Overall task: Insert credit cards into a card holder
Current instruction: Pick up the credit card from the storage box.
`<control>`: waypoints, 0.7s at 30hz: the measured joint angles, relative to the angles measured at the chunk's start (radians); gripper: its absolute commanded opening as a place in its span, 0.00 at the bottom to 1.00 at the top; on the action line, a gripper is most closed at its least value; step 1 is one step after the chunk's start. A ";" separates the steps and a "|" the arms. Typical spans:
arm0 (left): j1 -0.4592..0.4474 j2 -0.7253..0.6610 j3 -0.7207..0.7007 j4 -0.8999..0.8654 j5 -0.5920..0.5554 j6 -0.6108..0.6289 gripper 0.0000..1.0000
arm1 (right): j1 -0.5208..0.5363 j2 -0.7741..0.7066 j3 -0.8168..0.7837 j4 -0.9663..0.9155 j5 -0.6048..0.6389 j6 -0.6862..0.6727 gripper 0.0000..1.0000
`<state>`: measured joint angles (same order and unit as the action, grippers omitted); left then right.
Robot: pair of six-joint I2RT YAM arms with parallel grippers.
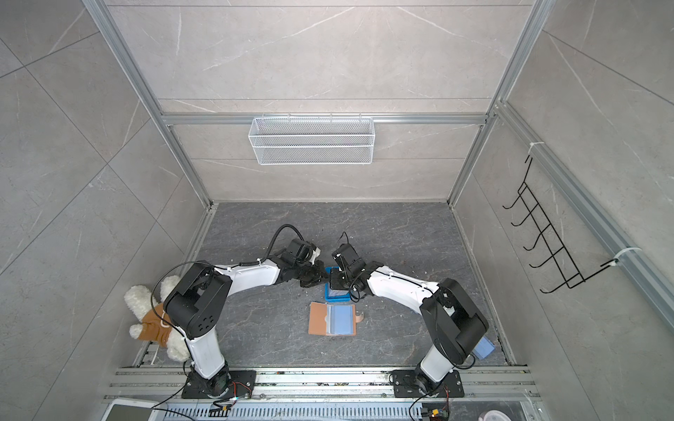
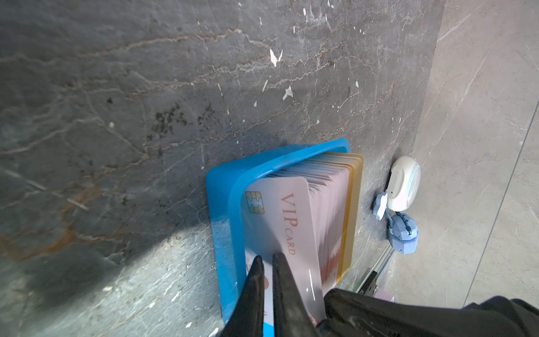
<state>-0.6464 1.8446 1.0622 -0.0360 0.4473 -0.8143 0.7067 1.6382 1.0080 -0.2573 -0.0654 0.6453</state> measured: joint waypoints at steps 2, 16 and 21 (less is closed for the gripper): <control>0.000 0.000 0.000 0.000 0.000 0.000 0.13 | 0.000 0.003 0.000 0.002 -0.003 0.003 0.13; 0.000 -0.002 0.000 0.000 -0.002 -0.001 0.13 | 0.002 0.008 -0.001 0.007 0.006 0.026 0.00; -0.002 -0.040 -0.014 -0.001 -0.014 0.000 0.20 | 0.002 -0.027 -0.009 0.008 0.013 0.040 0.00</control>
<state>-0.6483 1.8042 1.0477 -0.0372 0.4335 -0.8146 0.7086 1.6112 0.9993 -0.2497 -0.0525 0.6853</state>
